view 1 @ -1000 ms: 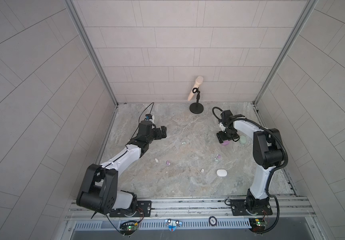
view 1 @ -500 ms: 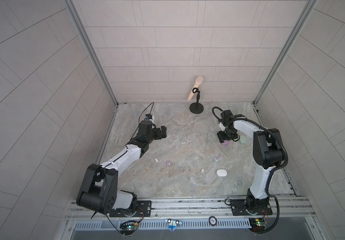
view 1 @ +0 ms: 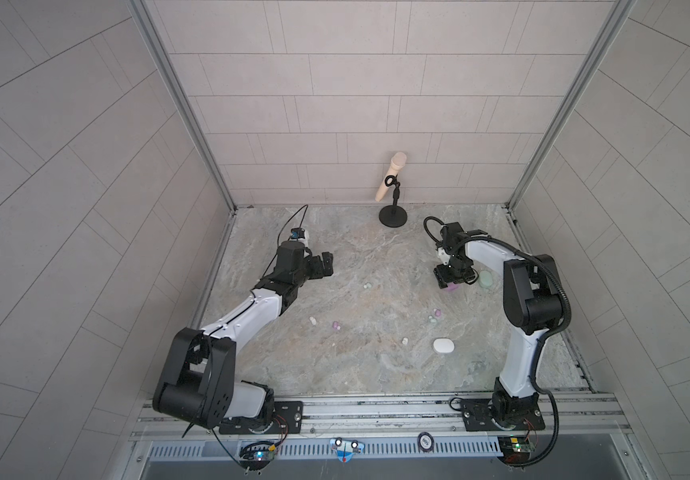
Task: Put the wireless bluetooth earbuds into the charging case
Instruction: 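Close the right gripper on the pink case and lift it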
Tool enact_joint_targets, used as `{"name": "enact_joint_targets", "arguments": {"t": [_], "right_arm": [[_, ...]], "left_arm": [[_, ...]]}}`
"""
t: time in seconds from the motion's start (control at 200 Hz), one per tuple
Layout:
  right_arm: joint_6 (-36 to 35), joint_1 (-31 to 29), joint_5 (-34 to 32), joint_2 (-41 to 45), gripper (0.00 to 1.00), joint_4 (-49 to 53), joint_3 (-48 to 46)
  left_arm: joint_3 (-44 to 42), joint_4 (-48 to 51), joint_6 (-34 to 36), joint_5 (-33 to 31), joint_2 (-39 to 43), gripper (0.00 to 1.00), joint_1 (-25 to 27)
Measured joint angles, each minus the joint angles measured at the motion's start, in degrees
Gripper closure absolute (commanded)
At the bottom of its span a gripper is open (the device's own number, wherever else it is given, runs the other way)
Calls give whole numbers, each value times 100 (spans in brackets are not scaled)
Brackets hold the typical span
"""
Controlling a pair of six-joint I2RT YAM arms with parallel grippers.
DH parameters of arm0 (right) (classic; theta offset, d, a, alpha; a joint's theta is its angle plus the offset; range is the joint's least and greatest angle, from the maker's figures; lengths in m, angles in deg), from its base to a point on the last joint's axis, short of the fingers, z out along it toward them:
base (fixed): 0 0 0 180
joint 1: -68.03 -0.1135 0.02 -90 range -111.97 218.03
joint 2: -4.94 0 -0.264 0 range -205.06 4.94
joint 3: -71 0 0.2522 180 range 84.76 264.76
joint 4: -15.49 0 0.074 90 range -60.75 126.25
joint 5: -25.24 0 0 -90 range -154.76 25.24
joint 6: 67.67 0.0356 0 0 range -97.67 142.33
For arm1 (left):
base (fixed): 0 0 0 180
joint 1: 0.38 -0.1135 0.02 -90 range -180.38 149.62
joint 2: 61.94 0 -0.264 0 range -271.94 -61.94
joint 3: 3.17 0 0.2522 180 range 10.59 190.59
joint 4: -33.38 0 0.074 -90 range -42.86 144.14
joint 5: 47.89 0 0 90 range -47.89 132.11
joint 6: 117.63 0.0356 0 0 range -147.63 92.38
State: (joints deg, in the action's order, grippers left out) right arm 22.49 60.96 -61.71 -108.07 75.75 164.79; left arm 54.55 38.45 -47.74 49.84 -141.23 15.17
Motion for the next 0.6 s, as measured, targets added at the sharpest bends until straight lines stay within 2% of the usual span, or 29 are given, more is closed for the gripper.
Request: {"name": "enact_joint_targets", "arguments": {"t": [0.31,0.601], "right_arm": [[0,13,96,0,33,2,0],[35,37,192,9,47,4,0]], "left_arm": [[0,0,0,0,0,0,0],[0,0,15,-9,0,0,31]]}}
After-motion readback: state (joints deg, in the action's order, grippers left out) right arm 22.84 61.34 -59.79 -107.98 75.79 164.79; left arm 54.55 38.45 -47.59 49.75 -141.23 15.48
